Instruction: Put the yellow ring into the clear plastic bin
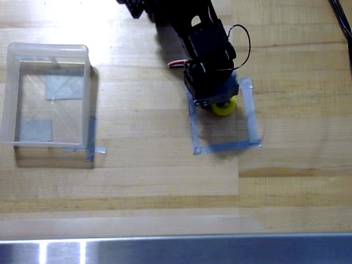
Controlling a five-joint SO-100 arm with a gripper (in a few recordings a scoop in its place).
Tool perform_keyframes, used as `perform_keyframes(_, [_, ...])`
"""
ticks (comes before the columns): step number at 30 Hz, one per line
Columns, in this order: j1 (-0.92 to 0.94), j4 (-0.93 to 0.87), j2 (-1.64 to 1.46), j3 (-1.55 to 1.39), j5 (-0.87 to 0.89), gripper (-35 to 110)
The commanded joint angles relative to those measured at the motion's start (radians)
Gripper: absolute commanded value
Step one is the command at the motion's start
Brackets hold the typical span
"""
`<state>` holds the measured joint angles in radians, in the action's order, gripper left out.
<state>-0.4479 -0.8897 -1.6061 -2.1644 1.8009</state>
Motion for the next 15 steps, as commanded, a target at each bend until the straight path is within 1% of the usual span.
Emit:
perform_keyframes(1, [0.020,-0.057,-0.181,-0.012,-0.006,2])
perform_keyframes(4, [0.126,-0.160,-0.341,0.020,-0.064,2])
perform_keyframes(7, [0.276,-0.259,-0.454,0.094,-0.155,2])
perform_keyframes(10, [0.454,-0.336,-0.472,0.189,-0.249,2])
perform_keyframes(15, [0.678,-0.410,-0.413,0.336,-0.357,0])
